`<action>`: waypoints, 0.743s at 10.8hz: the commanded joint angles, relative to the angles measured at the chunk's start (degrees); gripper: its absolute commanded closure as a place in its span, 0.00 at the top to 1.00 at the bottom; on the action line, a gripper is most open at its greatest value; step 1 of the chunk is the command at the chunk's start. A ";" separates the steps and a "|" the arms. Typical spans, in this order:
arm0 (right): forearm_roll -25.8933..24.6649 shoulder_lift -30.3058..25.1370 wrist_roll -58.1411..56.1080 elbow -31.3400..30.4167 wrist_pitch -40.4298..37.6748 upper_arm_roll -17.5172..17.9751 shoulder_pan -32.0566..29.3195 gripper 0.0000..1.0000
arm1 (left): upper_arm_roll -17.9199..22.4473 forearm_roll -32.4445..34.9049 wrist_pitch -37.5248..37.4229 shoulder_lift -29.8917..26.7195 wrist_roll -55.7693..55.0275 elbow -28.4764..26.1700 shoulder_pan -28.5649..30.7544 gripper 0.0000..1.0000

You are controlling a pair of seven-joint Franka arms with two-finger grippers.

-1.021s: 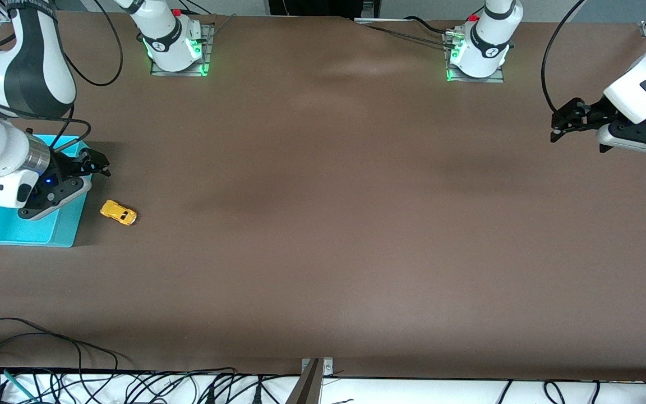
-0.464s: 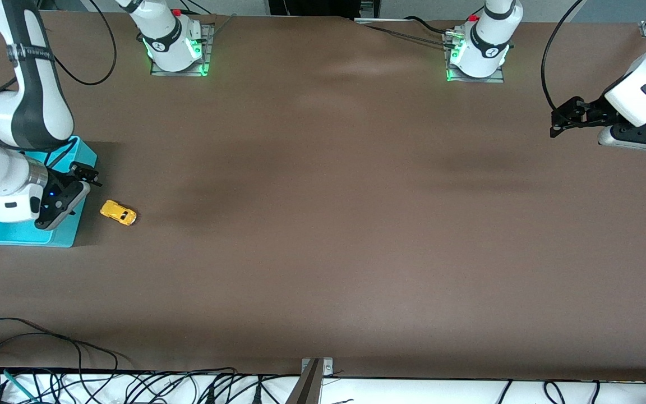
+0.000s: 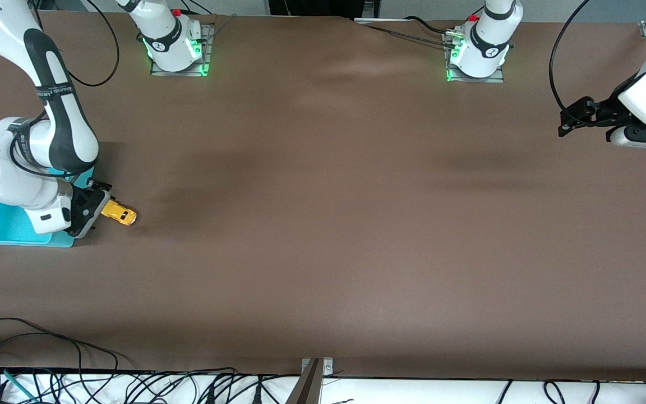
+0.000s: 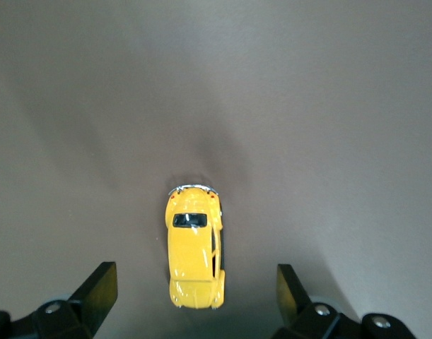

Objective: Wind up and store yellow beetle car
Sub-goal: 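Lower the right gripper onto the yellow car and close it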

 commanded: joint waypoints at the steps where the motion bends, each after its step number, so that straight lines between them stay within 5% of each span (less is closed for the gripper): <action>1: -0.17 0.62 -6.02 -3.45 7.05 0.53 -1.30 1.00 | -0.01 -1.77 -1.50 -0.37 -0.42 0.59 0.27 1.00; 8: -0.08 3.35 -9.38 -4.69 11.21 0.62 -3.33 1.00 | -0.10 -1.77 -1.42 -0.19 -0.51 1.12 0.19 1.00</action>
